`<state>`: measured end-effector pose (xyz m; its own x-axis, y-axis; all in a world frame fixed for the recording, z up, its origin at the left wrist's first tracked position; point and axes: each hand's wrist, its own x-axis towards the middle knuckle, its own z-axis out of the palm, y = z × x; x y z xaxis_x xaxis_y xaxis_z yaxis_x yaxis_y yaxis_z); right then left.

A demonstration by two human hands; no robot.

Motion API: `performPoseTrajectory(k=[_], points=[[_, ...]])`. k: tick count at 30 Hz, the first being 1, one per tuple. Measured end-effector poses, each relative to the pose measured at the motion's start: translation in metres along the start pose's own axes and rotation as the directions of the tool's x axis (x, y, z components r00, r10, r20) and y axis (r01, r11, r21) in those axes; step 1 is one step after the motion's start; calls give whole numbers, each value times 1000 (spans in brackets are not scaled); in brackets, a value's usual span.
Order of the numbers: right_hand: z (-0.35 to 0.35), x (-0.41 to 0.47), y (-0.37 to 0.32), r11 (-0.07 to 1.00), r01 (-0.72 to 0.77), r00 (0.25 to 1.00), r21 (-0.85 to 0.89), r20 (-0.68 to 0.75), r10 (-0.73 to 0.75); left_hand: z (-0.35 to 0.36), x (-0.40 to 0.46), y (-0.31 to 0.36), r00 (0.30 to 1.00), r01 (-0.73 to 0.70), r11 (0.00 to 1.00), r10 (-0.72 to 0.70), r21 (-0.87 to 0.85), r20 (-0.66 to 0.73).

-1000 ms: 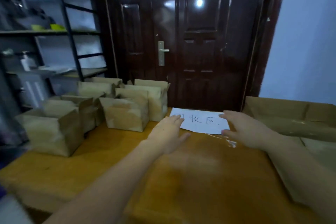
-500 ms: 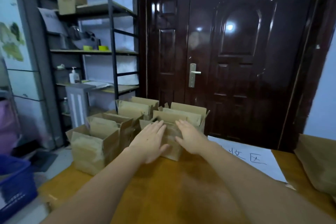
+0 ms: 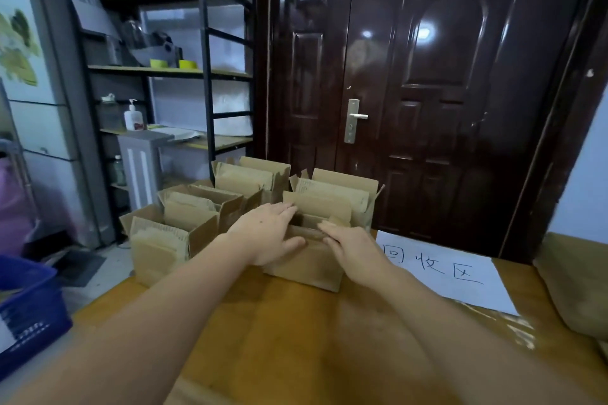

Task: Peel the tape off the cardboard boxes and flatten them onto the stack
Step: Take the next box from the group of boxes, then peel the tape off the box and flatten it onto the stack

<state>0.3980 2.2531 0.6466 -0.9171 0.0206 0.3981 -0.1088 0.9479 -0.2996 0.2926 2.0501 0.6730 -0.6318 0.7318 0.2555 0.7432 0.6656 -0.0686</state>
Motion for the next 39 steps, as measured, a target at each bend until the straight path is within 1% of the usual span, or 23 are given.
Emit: performPoseTrajectory(k=[4, 7, 12, 16, 20, 22, 24, 27, 29, 31, 33, 35, 37, 39], points=[[-22, -49, 14, 997, -11, 1000, 72, -19, 12, -3, -21, 27, 995, -57, 996, 62, -65, 74], [-41, -91, 26, 991, -54, 998, 121, -37, 59, -1, -33, 63, 994, -102, 987, 106, -125, 26], [-74, -161, 49, 990, -125, 990, 72, -53, 129, 6, -42, 139, 986, -163, 962, 164, -218, -12], [-109, -213, 68, 981, -178, 982, 80, -46, 182, 1, -43, 192, 967, -254, 936, 254, -243, -30], [-142, -256, 91, 973, -225, 974, 55, 17, 225, -4, -44, 238, 941, -333, 908, 338, -253, -25], [-153, -269, 98, 964, -260, 965, 48, 41, 258, -4, -44, 256, 934, -349, 884, 354, -310, -44], [-159, -277, 101, 956, -285, 958, 63, 36, 284, -2, -39, 265, 936, -340, 856, 346, -389, -57], [-160, -280, 101, 947, -314, 949, 72, 10, 315, 2, -27, 270, 947, -316, 854, 311, -414, -80], [-160, -275, 97, 935, -336, 941, 112, -7, 339, 3, -20, 269, 956, -276, 828, 288, -488, -52], [-159, -266, 97, 925, -353, 931, 139, -45, 362, 5, -15, 264, 946, -280, 828, 323, -486, 5], [-159, -256, 99, 930, -362, 927, 64, -78, 367, 9, -12, 260, 936, -290, 842, 348, -454, 47], [-156, -249, 103, 926, -376, 927, -24, -9, 376, 13, -12, 259, 925, -321, 850, 376, -417, 55], [-151, -245, 107, 912, -406, 906, -56, 107, 410, 17, -11, 259, 915, -359, 851, 402, -383, 36], [-142, -246, 110, 909, -412, 895, -69, 159, 418, 20, -7, 258, 909, -391, 858, 417, -333, 9]])
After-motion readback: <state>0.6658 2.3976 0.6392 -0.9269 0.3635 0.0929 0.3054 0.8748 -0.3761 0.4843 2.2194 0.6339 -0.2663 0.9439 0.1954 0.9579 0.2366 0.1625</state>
